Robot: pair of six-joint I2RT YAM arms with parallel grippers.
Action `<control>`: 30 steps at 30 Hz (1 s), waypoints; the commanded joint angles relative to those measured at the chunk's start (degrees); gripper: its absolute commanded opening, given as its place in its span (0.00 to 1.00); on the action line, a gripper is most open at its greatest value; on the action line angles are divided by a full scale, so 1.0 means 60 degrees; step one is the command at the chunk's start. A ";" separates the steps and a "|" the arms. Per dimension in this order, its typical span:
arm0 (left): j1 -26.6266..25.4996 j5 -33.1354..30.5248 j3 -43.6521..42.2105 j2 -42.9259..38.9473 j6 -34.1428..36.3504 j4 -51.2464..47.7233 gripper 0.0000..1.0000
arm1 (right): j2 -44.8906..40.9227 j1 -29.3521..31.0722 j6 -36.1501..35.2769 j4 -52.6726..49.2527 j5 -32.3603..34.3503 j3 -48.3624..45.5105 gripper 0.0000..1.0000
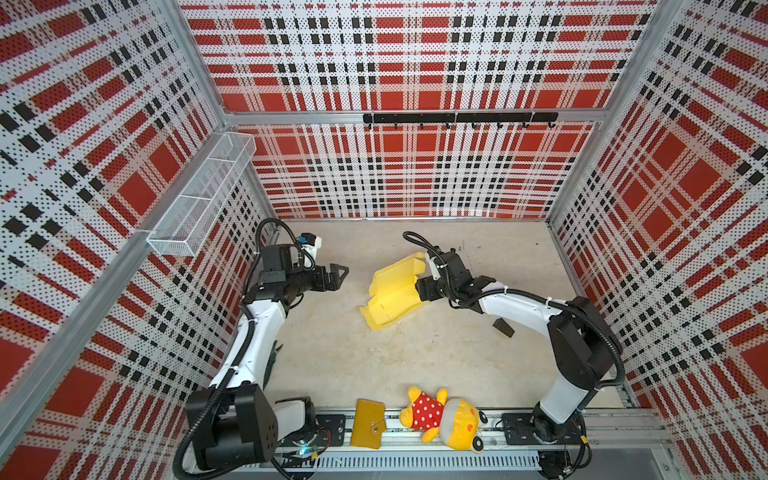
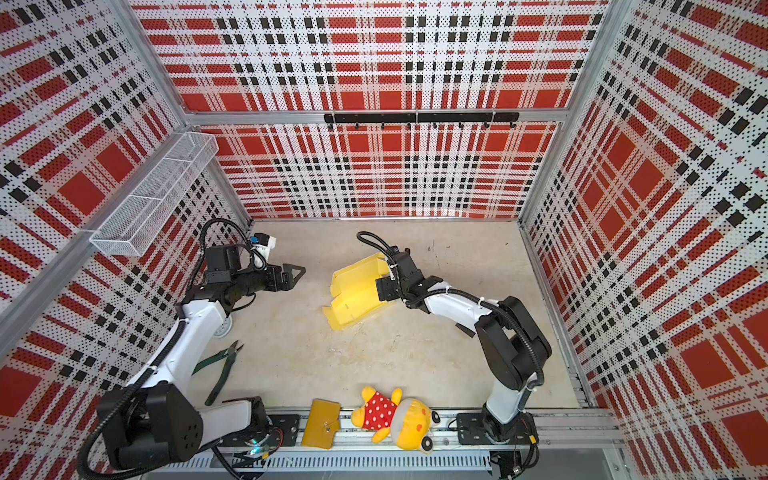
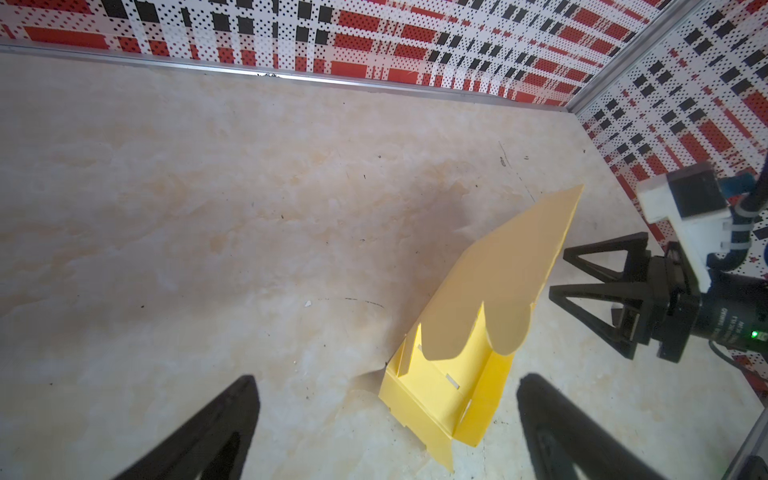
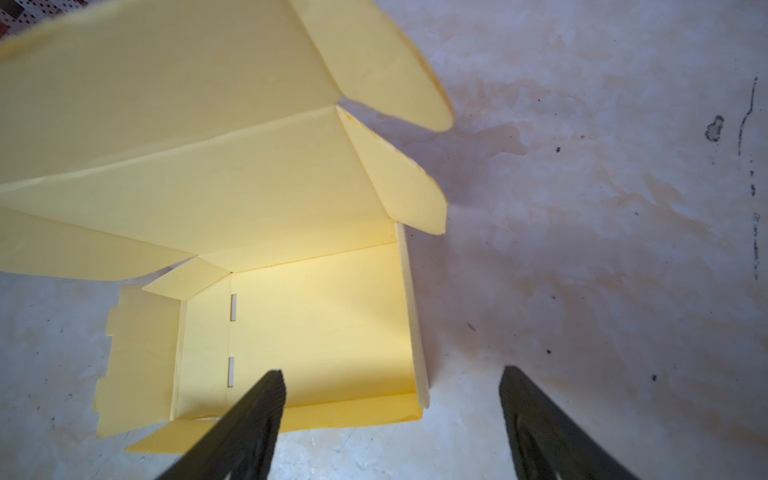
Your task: Fold the paper box
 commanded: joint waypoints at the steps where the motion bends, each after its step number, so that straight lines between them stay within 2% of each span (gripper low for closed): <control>1: 0.0304 0.0194 0.0482 0.0177 0.0295 -0.0297 1.00 | 0.0230 -0.0128 -0.0025 0.0258 -0.0005 -0.0155 0.84; 5: 0.0653 0.0604 0.0836 0.0379 0.0776 -0.0773 1.00 | 0.0246 -0.0157 0.0216 0.0440 -0.0453 -0.0356 0.84; 12: 0.0387 0.0081 0.0853 0.0573 0.1593 -0.0889 0.99 | -0.0012 -0.0156 -0.0003 0.0054 -0.0522 -0.0532 0.82; 18: 0.0352 0.0125 0.0436 0.0336 0.1184 -0.0295 0.99 | -0.0009 -0.0174 -0.0515 -0.0127 -0.0586 -0.0469 0.80; 25: 0.0369 0.0299 0.0120 -0.0536 0.0882 -0.0433 1.00 | 0.0137 -0.0141 -0.0037 0.0264 -0.0365 -0.0420 0.70; 30: 0.0216 0.0140 0.0077 -0.0953 0.0790 -0.0442 0.99 | 0.1045 -0.0127 -0.0046 -0.0070 -0.0507 0.0546 0.62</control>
